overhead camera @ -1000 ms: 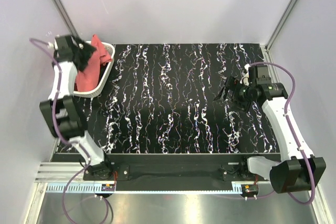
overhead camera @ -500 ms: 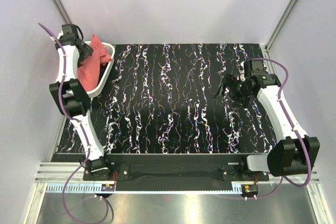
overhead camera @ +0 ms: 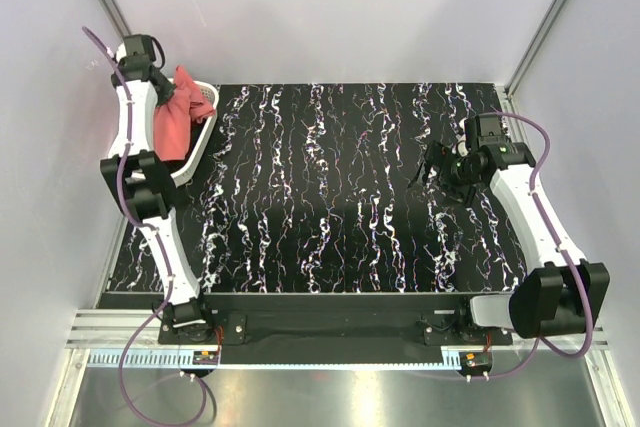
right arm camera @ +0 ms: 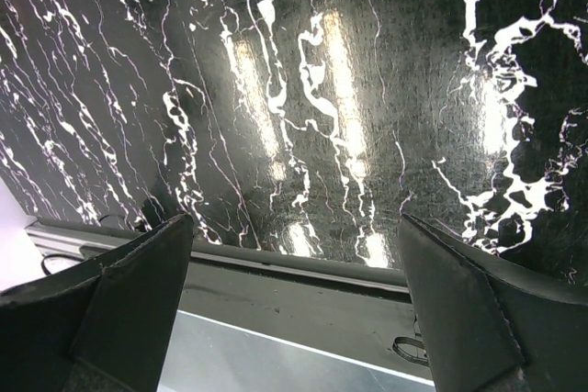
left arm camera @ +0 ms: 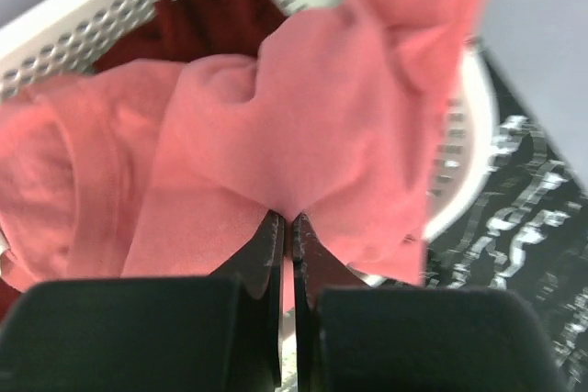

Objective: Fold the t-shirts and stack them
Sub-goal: Grab the tshirt from the pile, then move the tshirt to the center of the board

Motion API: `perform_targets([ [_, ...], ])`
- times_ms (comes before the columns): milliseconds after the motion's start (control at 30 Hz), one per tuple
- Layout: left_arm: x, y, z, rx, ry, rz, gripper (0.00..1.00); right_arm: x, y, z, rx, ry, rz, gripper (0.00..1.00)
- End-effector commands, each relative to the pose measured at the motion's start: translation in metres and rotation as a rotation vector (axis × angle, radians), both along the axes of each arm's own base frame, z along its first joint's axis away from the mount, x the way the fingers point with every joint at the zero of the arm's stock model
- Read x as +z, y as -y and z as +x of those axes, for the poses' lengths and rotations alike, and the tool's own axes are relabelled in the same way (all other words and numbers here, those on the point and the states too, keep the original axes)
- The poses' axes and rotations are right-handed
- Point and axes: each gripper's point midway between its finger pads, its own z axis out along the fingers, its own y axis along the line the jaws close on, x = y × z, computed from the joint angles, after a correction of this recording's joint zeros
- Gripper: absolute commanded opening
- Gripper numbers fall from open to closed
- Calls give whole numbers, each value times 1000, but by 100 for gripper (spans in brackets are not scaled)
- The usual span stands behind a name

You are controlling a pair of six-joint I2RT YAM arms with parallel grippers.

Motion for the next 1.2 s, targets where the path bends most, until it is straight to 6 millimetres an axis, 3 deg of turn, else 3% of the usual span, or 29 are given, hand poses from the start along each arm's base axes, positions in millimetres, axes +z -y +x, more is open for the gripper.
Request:
perform_targets([
  [0, 161, 27, -1, -66, 356, 132, 0, 8, 0, -6, 0, 34, 13, 100],
  [33, 179, 44, -4, -93, 396, 135, 0, 7, -1, -10, 5, 26, 20, 100],
  [67, 217, 54, -21, -103, 470, 141, 0, 7, -2, -12, 11, 20, 25, 100],
  [133, 244, 87, -33, -157, 532, 110, 0, 5, -2, -19, 24, 9, 27, 100],
  [167, 273, 102, -53, -180, 593, 101, 0, 7, -2, -22, 28, 10, 29, 100],
  [200, 282, 131, -62, -242, 608, 74, 0, 7, -2, -24, 37, 11, 28, 100],
  [267, 304, 160, -86, -290, 643, 55, 0, 10, -5, -28, 52, 19, 45, 100],
  [300, 322, 188, -113, -346, 676, 34, 0, 11, -7, -30, 65, 19, 52, 100],
  [333, 327, 201, -126, -370, 688, 18, 0, 13, -10, -32, 76, 19, 73, 100],
  [367, 316, 215, -135, -395, 660, 2, 0, 14, -12, -33, 81, 23, 81, 100],
  [400, 326, 231, -163, -434, 689, -26, 0, 17, -13, -33, 83, 26, 91, 99],
  [433, 320, 241, -172, -449, 681, -71, 0, 19, -19, -35, 94, 25, 123, 100],
  [467, 292, 250, -175, -472, 618, -93, 14, 21, -22, -35, 103, 28, 143, 100],
  [500, 282, 261, -186, -497, 591, -116, 39, 25, -26, -35, 110, 36, 164, 100],
  [567, 269, 270, -204, -542, 561, -152, 49, 32, -33, -37, 129, 49, 207, 100],
  [600, 249, 283, -213, -584, 501, -165, 73, 33, -36, -36, 132, 52, 215, 100],
  [633, 244, 286, -222, -619, 481, -155, 89, 35, -38, -37, 142, 52, 222, 100],
  [667, 233, 288, -227, -633, 437, -146, 99, 38, -40, -36, 150, 54, 222, 100],
  [700, 207, 286, -238, -648, 327, -140, 99, 39, -42, -37, 165, 55, 216, 100],
  [800, 168, 279, -266, -668, 188, -141, 99, 46, -54, -32, 216, 75, 220, 100],
  [833, 136, 276, -276, -663, 109, -142, 96, 48, -69, -38, 274, 72, 229, 100],
  [900, 126, 264, -297, -647, 131, -140, 91, 45, -88, -39, 351, 40, 219, 94],
  [933, 100, 257, -308, -634, 78, -131, 86, 43, -106, -48, 425, 23, 209, 91],
  [1000, 102, 242, -326, -595, 133, -119, 83, 37, -127, -45, 478, -16, 194, 84],
  [1067, 82, 235, -338, -587, 108, -112, 82, 32, -157, -46, 557, -44, 175, 77],
  [1133, 79, 228, -349, -579, 130, -104, 82, 33, -181, -37, 600, -17, 152, 68],
  [1167, 70, 225, -353, -577, 108, -98, 82, 16, -202, -40, 650, -59, 136, 58],
])
